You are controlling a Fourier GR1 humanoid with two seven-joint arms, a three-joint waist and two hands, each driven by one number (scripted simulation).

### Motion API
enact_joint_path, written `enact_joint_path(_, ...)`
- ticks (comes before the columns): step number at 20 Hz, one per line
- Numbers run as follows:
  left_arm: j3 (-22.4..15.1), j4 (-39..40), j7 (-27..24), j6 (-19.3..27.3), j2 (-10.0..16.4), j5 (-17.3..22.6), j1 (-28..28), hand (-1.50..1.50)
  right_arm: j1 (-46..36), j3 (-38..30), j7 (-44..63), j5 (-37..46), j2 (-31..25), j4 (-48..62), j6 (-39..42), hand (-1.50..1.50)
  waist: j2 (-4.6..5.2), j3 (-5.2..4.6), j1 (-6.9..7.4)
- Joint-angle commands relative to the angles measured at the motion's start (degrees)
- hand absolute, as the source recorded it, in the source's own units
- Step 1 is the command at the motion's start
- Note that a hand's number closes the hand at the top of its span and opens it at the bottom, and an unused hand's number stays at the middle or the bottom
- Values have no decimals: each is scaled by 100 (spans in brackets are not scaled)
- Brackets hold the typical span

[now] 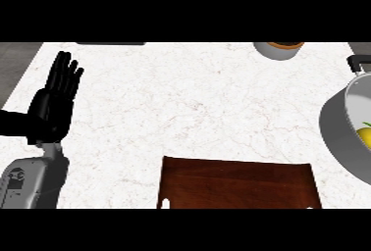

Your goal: Pick the lemon from the tray and place it in the pot

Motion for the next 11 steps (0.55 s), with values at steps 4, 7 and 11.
enact_joint_path(4, 51, -14, 10, -48, 22, 59, 51, 0, 434, -198, -661, -198, -295, 142, 896, -150, 8, 22, -41)
enact_joint_path(7, -36, -173, -18, -51, -62, 50, 243, 0, 459, -283, -482, -293, -364, 192, 863, -150, -2, 34, 42)
enact_joint_path(11, -97, -41, 18, 70, -134, -52, 30, 0, 584, -295, -467, -323, -504, 92, 923, -150, 18, 48, -56)
